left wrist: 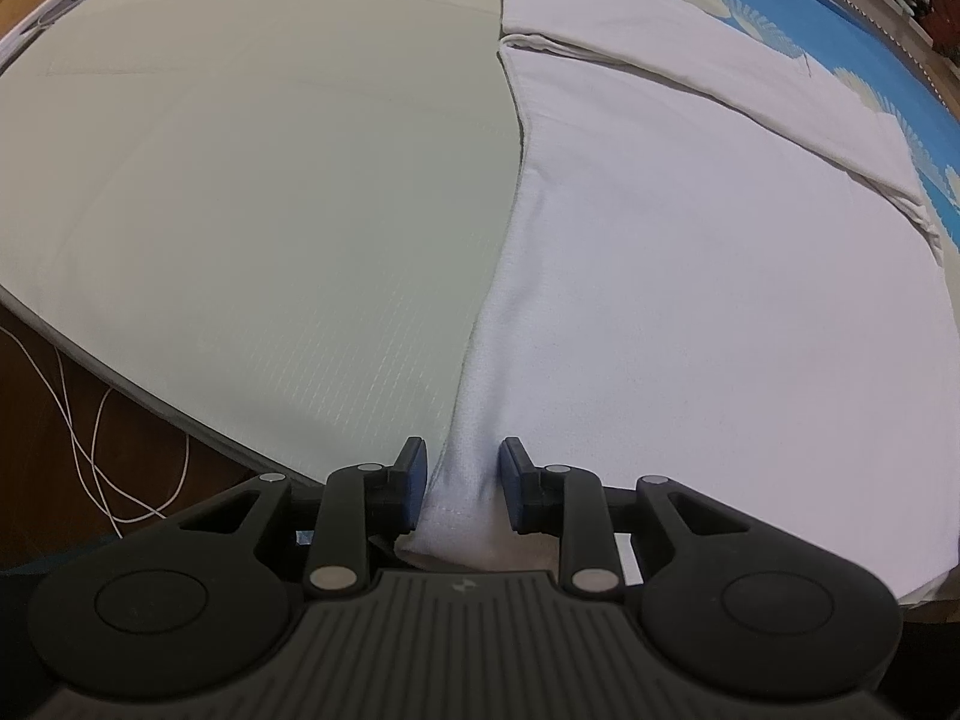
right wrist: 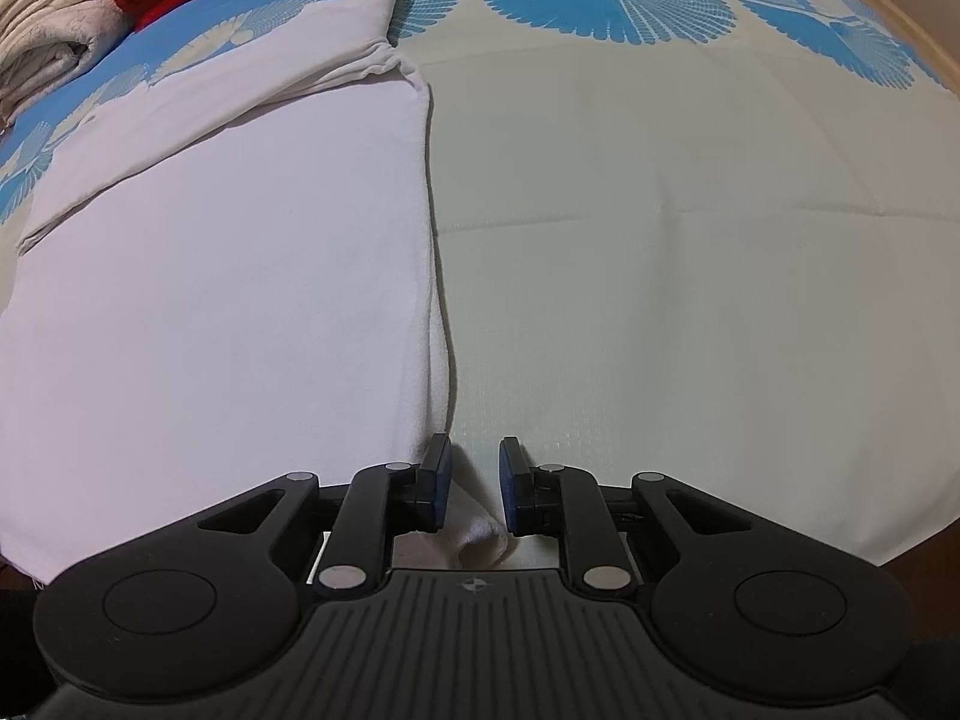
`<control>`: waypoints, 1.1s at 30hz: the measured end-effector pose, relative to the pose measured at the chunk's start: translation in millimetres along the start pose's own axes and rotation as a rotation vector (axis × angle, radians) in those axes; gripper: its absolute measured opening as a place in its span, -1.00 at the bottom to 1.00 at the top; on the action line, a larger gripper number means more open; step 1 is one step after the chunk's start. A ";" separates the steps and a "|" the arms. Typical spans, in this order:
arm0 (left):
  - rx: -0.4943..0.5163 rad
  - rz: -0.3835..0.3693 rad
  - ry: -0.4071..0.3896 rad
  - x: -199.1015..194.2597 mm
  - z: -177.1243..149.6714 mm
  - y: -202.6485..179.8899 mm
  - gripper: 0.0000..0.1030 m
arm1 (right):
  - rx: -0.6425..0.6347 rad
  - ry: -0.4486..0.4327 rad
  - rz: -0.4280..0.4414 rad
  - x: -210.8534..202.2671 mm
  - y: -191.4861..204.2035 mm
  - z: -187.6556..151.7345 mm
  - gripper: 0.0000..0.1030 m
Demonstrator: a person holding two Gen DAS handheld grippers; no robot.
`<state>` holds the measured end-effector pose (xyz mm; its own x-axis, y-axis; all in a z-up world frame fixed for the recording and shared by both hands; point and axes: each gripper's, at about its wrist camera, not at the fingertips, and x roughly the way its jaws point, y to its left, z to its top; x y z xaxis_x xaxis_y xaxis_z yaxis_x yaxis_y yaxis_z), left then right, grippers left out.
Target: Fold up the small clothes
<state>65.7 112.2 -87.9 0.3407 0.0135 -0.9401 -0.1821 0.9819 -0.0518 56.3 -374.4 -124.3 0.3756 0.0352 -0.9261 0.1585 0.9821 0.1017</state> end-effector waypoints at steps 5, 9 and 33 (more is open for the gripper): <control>0.027 0.012 -0.007 0.0 -2.2 -7.6 -0.49 | -0.011 -0.003 -0.002 -1.1 1.5 -0.6 -0.65; 0.048 0.006 -0.013 -1.7 -2.6 -10.6 -0.75 | -0.008 -0.028 0.011 -5.5 1.8 0.2 -0.96; -0.043 -0.049 0.020 -3.3 -1.0 3.4 -0.71 | 0.074 -0.004 0.015 -7.3 -12.2 5.1 -0.52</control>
<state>63.1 115.3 -85.3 0.3322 -0.0390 -0.9424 -0.2055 0.9722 -0.1126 56.3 -387.6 -116.8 0.3821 0.0488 -0.9228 0.2198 0.9651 0.1421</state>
